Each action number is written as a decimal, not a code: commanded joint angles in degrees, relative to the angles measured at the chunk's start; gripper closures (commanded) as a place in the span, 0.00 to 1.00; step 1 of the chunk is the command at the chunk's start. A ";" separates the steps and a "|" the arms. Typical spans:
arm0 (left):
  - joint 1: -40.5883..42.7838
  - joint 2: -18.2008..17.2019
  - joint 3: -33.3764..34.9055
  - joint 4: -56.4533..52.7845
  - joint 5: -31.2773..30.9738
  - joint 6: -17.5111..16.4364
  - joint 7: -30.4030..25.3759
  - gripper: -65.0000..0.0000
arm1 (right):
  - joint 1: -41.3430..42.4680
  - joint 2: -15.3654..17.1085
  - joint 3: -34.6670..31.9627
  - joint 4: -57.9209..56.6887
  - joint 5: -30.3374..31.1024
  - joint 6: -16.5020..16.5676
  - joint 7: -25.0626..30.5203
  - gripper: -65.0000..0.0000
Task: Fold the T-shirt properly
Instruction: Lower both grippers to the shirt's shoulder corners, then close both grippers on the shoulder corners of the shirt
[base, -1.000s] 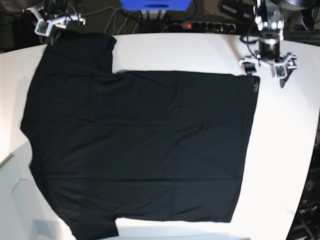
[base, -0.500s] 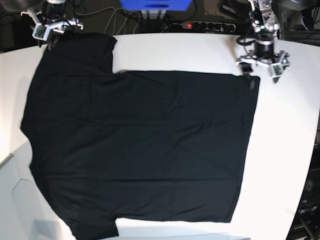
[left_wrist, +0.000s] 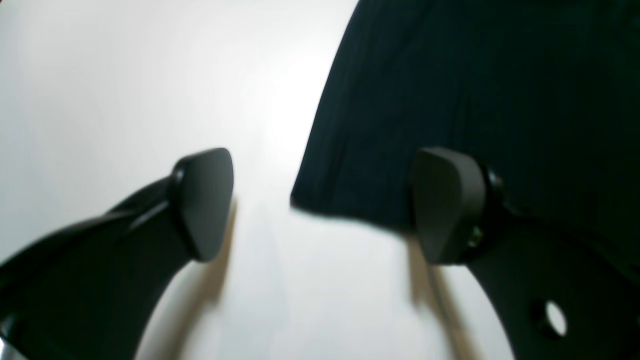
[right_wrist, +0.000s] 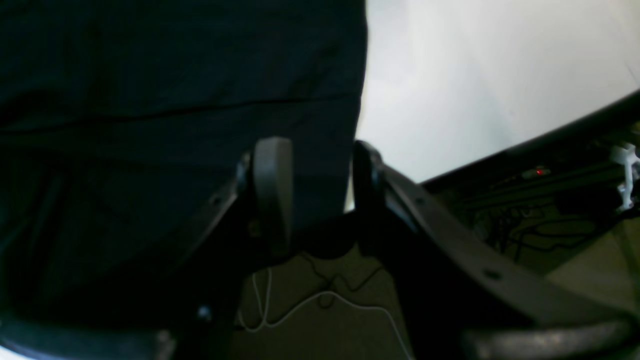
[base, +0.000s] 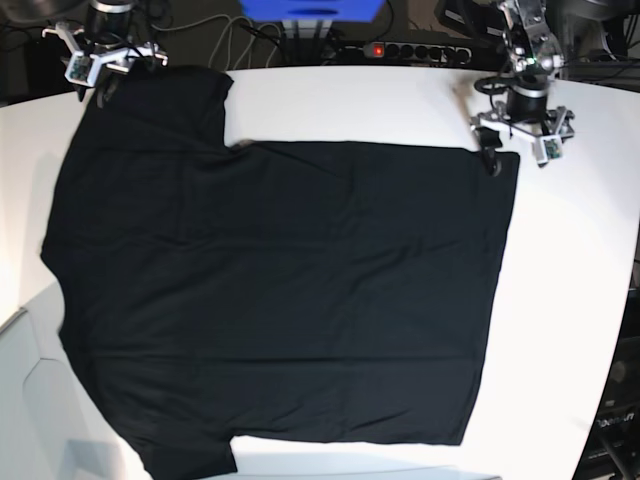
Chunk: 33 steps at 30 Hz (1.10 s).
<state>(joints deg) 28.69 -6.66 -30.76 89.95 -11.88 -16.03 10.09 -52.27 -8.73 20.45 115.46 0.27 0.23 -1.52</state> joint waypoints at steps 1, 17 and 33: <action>0.54 -0.42 -0.40 0.64 -0.30 -0.45 -1.34 0.18 | -0.61 0.16 0.34 0.89 -0.23 0.08 1.39 0.68; 0.81 -0.42 0.04 -4.37 -0.38 -2.21 -1.25 0.19 | -0.08 0.16 0.43 0.89 -0.23 0.08 1.30 0.68; 0.54 2.22 -3.21 -3.84 -0.38 -8.19 -1.34 0.33 | 0.62 0.16 0.43 0.89 -0.23 0.08 1.30 0.68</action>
<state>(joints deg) 28.62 -4.34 -33.82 85.67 -12.14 -24.49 7.68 -51.00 -8.62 20.60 115.46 0.27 0.23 -1.72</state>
